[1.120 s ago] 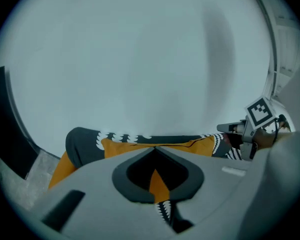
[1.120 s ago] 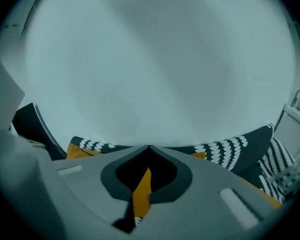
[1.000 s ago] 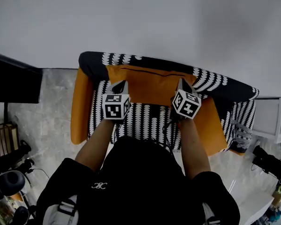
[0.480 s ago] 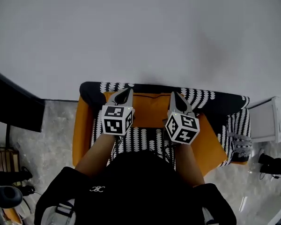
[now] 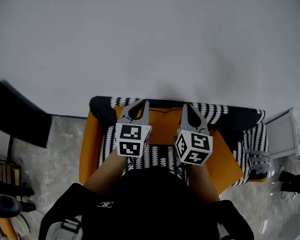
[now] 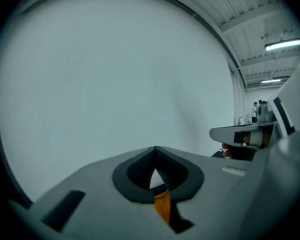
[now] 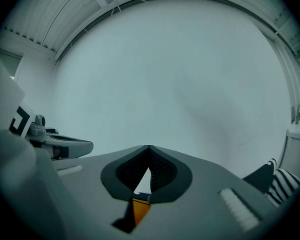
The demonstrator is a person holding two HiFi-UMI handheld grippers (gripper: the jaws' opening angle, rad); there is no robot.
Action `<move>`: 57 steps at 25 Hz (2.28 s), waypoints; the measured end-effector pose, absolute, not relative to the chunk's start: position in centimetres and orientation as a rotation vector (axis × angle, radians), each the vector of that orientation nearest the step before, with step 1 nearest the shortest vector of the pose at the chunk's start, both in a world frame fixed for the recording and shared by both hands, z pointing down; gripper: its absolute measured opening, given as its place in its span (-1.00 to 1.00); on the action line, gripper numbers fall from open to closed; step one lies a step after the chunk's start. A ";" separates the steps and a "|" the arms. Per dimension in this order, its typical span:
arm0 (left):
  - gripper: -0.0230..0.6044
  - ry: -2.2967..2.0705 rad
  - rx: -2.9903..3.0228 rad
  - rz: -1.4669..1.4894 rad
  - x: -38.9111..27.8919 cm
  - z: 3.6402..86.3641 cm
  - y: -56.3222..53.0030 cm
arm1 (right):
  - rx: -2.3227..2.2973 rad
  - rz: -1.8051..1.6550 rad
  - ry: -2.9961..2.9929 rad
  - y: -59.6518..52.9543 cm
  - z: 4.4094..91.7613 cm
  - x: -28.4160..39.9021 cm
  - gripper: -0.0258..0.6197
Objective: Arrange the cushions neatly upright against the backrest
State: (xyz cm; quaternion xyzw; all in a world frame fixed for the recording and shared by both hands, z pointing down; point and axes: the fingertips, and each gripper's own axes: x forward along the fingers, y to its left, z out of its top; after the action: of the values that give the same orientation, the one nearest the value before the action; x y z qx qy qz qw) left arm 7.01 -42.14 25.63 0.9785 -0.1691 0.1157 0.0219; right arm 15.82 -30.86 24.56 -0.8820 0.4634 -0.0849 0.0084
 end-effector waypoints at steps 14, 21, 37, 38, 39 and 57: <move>-0.90 -0.524 2.960 0.316 6.4 25.9 -42.1 | -2.728 -0.333 1.468 -31.0 26.2 14.8 -0.90; -0.90 -0.446 2.930 0.357 5.3 26.6 -42.2 | -2.763 -0.368 1.421 -30.4 26.6 13.4 -0.90; -0.90 0.140 2.946 0.490 6.2 30.6 -36.1 | -2.955 -0.477 0.918 -23.1 29.9 9.5 -0.90; -0.90 0.178 2.939 0.498 6.3 31.0 -35.5 | -2.970 -0.493 0.880 -22.4 30.3 9.2 -0.90; -0.90 0.213 2.931 0.506 6.3 31.4 -34.9 | -2.985 -0.508 0.844 -21.6 30.7 8.9 -0.90; -0.90 0.767 2.842 0.670 9.1 34.6 -17.7 | -2.975 -0.593 0.275 -4.1 32.2 6.4 -0.90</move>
State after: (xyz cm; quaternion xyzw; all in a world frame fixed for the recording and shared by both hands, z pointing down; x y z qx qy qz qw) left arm 9.11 -17.67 34.59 0.9395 0.2537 0.2217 0.0614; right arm 6.42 -4.11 32.24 -0.9756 0.0901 -0.1945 0.0476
